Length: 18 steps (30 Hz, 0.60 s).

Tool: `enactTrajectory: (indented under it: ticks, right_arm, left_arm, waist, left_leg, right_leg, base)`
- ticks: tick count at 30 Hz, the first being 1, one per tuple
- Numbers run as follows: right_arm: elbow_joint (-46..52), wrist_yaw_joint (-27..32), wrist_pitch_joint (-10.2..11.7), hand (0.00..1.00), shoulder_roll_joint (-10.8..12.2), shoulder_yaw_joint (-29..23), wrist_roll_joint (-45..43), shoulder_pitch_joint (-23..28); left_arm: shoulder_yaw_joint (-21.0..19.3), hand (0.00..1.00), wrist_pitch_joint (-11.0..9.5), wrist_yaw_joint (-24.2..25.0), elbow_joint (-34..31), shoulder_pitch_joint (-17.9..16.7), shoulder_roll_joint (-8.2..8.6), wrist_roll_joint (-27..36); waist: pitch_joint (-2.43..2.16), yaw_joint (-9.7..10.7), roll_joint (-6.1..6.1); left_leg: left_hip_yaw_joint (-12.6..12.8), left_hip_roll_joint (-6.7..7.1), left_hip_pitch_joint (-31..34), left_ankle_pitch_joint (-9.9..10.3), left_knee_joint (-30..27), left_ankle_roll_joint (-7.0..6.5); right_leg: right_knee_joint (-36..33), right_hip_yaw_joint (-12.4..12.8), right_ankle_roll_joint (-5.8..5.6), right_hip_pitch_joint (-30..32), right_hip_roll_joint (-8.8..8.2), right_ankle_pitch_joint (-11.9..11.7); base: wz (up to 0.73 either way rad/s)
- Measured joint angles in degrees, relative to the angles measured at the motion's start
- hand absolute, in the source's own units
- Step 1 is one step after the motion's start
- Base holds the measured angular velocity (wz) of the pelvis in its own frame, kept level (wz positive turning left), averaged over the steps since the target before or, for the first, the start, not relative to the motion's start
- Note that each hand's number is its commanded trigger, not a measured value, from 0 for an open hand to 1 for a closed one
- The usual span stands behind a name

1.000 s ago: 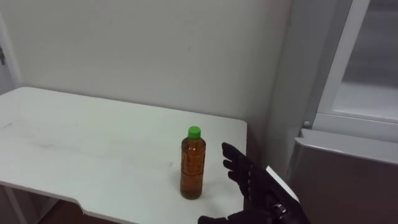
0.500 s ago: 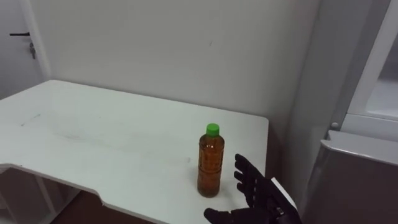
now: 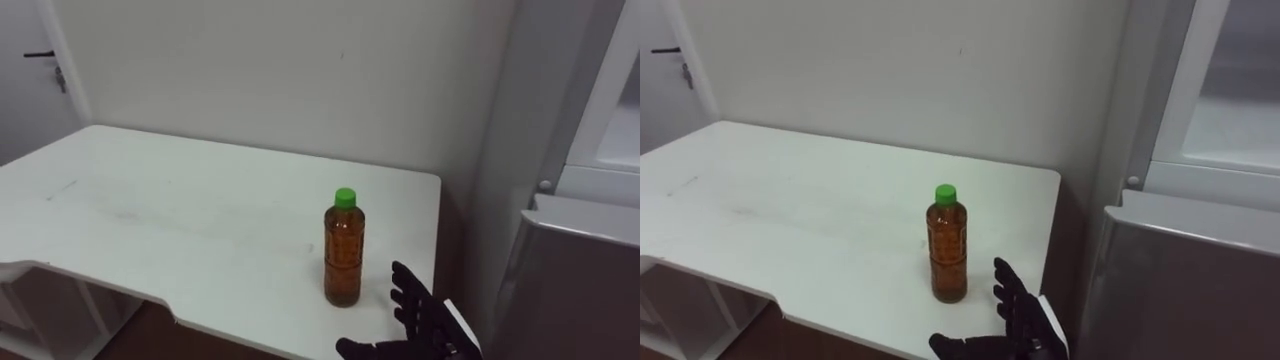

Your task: Put the bottle in the upper fridge

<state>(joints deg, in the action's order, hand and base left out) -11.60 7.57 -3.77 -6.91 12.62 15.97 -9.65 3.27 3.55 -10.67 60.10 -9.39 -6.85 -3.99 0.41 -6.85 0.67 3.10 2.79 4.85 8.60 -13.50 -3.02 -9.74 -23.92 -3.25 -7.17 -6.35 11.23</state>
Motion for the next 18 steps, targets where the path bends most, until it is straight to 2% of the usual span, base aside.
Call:
enactTrajectory:
  ticks: [7,14,18]
  right_arm:
    - [-6.52,4.43,0.22,0.00,-0.42,-0.36,1.37,-6.93]
    - [-8.41,7.67,0.49,0.00,-0.29,-0.47,1.66,-12.81]
    - [-10.06,8.81,1.73,0.00,-0.37,-0.54,1.65,-14.37]
  left_arm:
    - [2.07,0.00,-0.17,0.04,-0.68,-0.05,-0.34,-0.10]
    - [2.67,0.00,0.15,0.12,-2.32,-0.58,-0.67,-0.46]
    - [2.66,0.00,0.07,0.13,-2.76,-0.47,-0.66,-0.44]
  waist:
    - [0.09,-0.04,-0.12]
    - [0.19,-0.90,-0.18]
    - [0.31,-1.21,0.02]
  left_leg:
    - [-0.91,0.00,1.60,-1.16,0.12,-0.28]
    - [-0.87,0.01,3.60,-2.92,1.13,-0.45]
    - [-1.41,0.01,3.69,-3.09,1.36,-0.39]
  right_leg:
    - [-0.31,-2.96,0.03,1.29,-0.50,-0.02]
    - [-1.04,-2.89,0.42,4.08,-0.63,-0.52]
    - [-1.06,-2.95,0.47,4.15,-0.55,-0.55]
  base:
    - [0.09]
    - [0.01]
    - [0.03]
